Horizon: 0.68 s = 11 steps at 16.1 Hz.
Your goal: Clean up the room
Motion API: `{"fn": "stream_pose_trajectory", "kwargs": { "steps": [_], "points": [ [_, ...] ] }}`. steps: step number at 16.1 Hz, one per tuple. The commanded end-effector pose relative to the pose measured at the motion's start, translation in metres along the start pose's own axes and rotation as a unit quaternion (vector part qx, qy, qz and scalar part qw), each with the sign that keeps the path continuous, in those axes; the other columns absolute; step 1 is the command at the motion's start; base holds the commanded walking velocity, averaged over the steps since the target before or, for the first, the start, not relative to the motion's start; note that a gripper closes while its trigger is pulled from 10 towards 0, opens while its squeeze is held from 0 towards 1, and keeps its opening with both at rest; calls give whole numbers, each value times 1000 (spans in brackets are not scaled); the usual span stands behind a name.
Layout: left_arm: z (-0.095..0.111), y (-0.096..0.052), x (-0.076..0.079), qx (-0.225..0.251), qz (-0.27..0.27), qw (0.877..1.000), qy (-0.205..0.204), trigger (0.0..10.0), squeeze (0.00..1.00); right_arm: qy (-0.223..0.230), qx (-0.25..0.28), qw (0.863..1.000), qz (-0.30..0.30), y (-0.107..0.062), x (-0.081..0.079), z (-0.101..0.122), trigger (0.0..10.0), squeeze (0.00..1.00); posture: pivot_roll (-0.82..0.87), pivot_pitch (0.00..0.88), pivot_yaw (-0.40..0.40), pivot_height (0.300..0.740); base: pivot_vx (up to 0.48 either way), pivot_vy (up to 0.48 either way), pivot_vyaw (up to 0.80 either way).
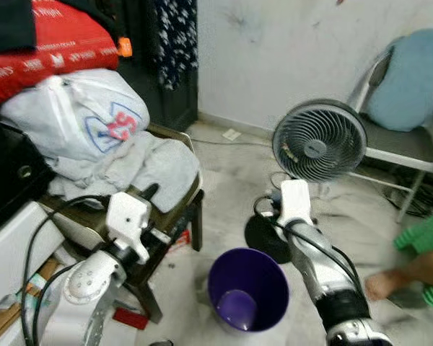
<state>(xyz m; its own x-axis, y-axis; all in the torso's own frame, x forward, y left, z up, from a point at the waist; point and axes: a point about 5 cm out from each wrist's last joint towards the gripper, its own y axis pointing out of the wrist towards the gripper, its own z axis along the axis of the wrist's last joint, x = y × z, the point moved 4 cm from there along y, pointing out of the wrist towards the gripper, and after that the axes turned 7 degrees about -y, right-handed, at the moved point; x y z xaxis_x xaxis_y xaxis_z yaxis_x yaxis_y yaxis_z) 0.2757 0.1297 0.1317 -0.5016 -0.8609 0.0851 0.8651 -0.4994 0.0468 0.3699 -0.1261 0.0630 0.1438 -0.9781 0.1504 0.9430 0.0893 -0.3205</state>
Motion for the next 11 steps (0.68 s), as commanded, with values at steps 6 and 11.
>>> {"fn": "stream_pose_trajectory", "kwargs": {
  "steps": [6,11],
  "points": [
    [1,6,18,3,-30,1000,-2,10000,0,7,-1,1000,-24,0,14,1,10000,0,64,34,-27,740,0,0,-800],
    [0,3,7,-1,-11,1000,18,10000,0,21,-11,1000,-10,-2,7,-10,10000,0,66,57,-21,740,0,0,-320]
  ]
}}
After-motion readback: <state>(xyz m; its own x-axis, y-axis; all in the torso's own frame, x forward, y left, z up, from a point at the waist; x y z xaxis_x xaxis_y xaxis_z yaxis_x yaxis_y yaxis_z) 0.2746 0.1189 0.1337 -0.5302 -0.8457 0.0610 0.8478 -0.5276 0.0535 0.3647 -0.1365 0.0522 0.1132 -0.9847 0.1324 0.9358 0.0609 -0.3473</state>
